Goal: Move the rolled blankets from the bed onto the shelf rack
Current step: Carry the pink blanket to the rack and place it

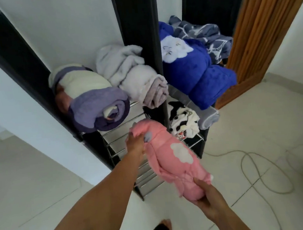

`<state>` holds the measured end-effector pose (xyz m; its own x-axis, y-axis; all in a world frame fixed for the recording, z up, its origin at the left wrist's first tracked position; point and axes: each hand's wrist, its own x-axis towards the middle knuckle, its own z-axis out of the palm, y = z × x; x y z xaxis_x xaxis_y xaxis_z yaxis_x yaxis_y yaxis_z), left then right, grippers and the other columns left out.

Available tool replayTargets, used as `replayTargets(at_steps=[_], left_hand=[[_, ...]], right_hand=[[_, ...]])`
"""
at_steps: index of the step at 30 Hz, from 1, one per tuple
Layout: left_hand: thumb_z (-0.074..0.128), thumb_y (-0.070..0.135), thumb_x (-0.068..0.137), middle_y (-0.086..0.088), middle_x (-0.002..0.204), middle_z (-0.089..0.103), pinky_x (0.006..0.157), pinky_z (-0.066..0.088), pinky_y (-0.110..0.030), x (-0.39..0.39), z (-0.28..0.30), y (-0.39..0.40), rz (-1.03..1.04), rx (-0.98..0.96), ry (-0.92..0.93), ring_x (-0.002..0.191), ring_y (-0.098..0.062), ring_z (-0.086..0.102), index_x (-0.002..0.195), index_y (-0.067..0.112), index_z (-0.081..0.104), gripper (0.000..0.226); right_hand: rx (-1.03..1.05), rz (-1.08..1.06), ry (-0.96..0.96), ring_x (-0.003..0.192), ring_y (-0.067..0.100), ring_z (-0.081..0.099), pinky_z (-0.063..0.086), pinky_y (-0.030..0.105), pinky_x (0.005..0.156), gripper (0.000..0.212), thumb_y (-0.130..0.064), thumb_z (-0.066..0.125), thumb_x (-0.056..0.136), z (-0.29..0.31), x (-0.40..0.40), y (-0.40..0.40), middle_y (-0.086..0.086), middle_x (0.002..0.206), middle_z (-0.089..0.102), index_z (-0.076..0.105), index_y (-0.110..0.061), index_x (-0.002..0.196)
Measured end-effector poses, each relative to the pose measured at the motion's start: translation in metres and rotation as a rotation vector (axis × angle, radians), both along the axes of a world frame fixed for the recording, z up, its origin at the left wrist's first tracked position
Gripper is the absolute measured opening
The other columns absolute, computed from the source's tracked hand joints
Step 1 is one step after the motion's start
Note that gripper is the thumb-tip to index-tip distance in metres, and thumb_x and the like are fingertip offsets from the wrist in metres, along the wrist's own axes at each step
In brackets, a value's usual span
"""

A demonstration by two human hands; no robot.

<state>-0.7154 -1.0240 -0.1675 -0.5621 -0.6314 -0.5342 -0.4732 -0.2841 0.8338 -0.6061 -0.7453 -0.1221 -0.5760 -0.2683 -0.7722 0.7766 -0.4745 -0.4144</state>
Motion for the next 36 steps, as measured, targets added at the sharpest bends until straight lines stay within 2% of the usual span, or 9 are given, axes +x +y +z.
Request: replayTargets(at_steps=[2,7,10,15,17,22,25,29,36], left_hand=[[0.074,0.056,0.05,-0.011,0.133,0.057,0.089,0.053,-0.058,-0.03,-0.029,-0.019,0.017,-0.038,0.039,0.111,-0.033,0.063,0.132,0.038,0.04,0.09],[0.084,0.036,0.066,-0.018,0.142,0.044,0.102,0.047,-0.049,-0.004,0.059,0.027,-0.025,0.064,-0.016,0.125,-0.033,0.053,0.149,0.006,0.013,0.113],[0.084,0.055,0.045,-0.019,0.131,0.057,0.093,0.055,-0.046,-0.011,0.04,0.019,-0.029,0.054,-0.055,0.11,-0.033,0.063,0.139,0.003,0.04,0.116],[0.078,0.031,0.075,-0.016,0.113,0.066,0.064,0.056,-0.03,-0.022,0.053,0.004,-0.098,-0.048,-0.073,0.091,-0.026,0.064,0.116,-0.004,0.058,0.058],[0.075,0.021,0.08,-0.017,0.113,0.064,0.067,0.056,-0.031,-0.027,0.05,0.001,-0.094,-0.011,-0.066,0.089,-0.027,0.062,0.106,0.001,0.06,0.037],[0.085,0.033,0.051,-0.018,0.118,0.063,0.09,0.053,-0.058,-0.027,0.034,-0.003,-0.116,0.09,-0.068,0.103,-0.037,0.066,0.112,0.013,0.052,0.072],[0.077,0.015,0.074,-0.015,0.108,0.061,0.083,0.054,-0.047,-0.026,0.04,-0.003,-0.074,0.071,-0.011,0.083,-0.028,0.063,0.103,0.018,0.047,0.042],[0.071,0.001,0.079,-0.025,0.109,0.061,0.09,0.05,-0.042,-0.026,0.036,-0.007,0.003,-0.072,0.076,0.099,-0.032,0.062,0.079,0.012,0.049,0.025],[0.076,0.021,0.066,-0.01,0.12,0.063,0.094,0.052,-0.047,-0.028,0.033,-0.014,-0.308,-0.165,-0.055,0.106,-0.029,0.063,0.12,0.012,0.055,0.058]], right_hand=[[-0.054,-0.039,0.016,0.09,0.033,0.066,0.059,0.047,0.063,0.027,-0.001,0.055,0.089,-0.008,-0.021,-0.025,0.019,0.096,0.072,0.058,-0.004,0.116],[-0.135,-0.077,0.044,0.087,0.029,0.068,0.059,0.035,0.054,0.037,-0.003,0.056,0.09,-0.017,-0.064,-0.082,0.022,0.113,0.067,0.053,-0.003,0.127],[-0.157,-0.065,0.045,0.095,0.03,0.067,0.058,0.034,0.055,0.042,-0.006,0.057,0.09,-0.026,-0.079,-0.107,0.024,0.122,0.064,0.05,-0.002,0.131],[-0.189,-0.071,0.044,0.107,0.035,0.064,0.059,0.041,0.059,0.043,-0.01,0.059,0.09,-0.031,-0.096,-0.13,0.022,0.123,0.064,0.049,-0.005,0.132],[-0.157,-0.013,0.048,0.097,0.033,0.066,0.06,0.043,0.056,0.038,-0.011,0.059,0.09,-0.026,-0.1,-0.132,0.021,0.114,0.066,0.05,-0.005,0.127],[-0.05,0.12,0.098,0.098,0.044,0.064,0.061,0.043,0.061,0.034,-0.011,0.06,0.091,-0.026,-0.11,-0.13,0.021,0.105,0.066,0.049,-0.002,0.121],[-0.091,0.113,0.13,0.109,0.048,0.06,0.06,0.043,0.063,0.034,-0.007,0.059,0.09,-0.03,-0.113,-0.136,0.024,0.117,0.063,0.049,-0.001,0.122],[-0.13,0.064,0.145,0.094,0.032,0.07,0.058,0.047,0.069,0.049,-0.003,0.063,0.086,-0.039,-0.118,-0.147,0.019,0.121,0.064,0.044,-0.005,0.132],[0.109,0.18,0.141,0.093,0.025,0.067,0.058,0.038,0.063,0.05,-0.031,0.068,0.084,-0.045,-0.122,-0.153,0.012,0.124,0.061,0.048,-0.014,0.126]])
